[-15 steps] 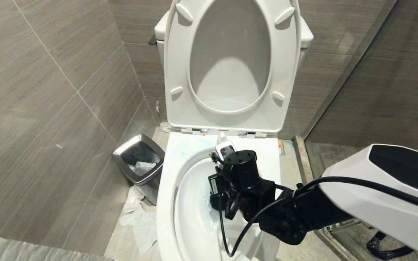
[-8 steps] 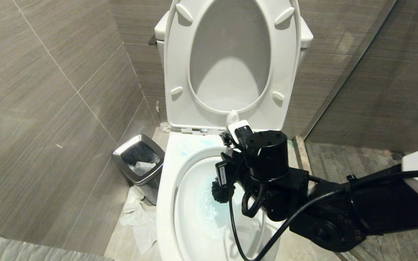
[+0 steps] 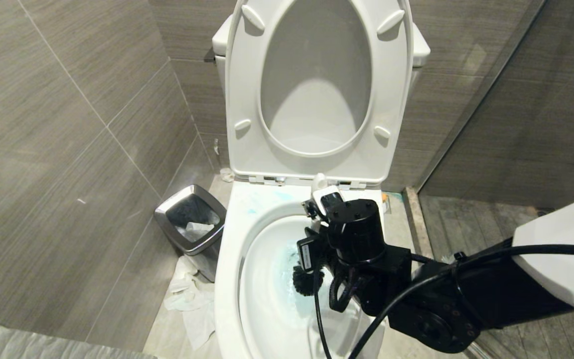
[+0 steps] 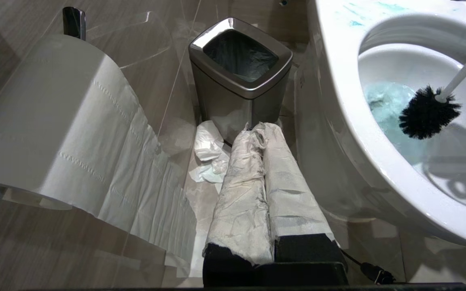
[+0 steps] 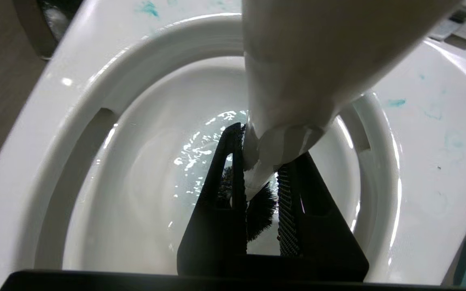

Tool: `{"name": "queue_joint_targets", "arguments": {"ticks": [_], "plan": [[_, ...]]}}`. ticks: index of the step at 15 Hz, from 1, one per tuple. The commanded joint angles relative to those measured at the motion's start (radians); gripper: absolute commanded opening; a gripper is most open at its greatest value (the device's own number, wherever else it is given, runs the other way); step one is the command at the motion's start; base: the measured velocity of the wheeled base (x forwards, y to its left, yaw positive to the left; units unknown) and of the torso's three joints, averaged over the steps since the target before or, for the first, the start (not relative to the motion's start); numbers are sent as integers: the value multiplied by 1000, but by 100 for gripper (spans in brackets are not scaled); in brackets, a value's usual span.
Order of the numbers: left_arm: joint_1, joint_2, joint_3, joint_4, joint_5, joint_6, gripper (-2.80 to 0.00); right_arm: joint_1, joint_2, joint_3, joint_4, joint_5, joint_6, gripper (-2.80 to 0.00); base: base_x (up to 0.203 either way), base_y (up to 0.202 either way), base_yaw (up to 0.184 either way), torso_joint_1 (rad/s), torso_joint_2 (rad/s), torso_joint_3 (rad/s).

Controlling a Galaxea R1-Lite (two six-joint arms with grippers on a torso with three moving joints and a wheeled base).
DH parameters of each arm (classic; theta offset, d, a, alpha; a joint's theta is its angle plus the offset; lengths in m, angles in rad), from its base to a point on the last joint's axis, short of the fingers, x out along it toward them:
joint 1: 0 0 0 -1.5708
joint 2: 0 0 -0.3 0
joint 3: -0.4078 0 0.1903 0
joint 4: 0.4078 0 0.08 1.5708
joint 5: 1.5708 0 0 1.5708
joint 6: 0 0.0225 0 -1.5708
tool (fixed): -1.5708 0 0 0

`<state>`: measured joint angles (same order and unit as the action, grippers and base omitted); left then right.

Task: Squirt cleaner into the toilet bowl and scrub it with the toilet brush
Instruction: Scrub the toilet bowl

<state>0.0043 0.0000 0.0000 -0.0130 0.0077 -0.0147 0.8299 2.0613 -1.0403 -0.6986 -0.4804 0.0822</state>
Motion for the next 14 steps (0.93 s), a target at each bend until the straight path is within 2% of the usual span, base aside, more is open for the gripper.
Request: {"name": "queue_joint_targets", "arguments": {"ticks": [1,5,9,11,14], "plan": [[0,0,8,-1,0,-1,-280,-24,10,7,-8,-3,3,-280,0,0,0,0,0,0],[0,0,8,-1,0,-1,-280,-80,35,-63,-42,7,-13,-280,0,0,0,0,0,0],[0,0,8,-1,0,-1,-280,-80,128,-252,-40,9,-76,-280,0,0,0,0,0,0],[0,0,8,-1,0,-1,-280,-64,187,-328,-35,9,-98,-280,0,0,0,0,0,0],[0,0,8,-1,0,-1,-280,-2,184,-297,-30,8,-91,-280,0,0,0,0,0,0]]}}
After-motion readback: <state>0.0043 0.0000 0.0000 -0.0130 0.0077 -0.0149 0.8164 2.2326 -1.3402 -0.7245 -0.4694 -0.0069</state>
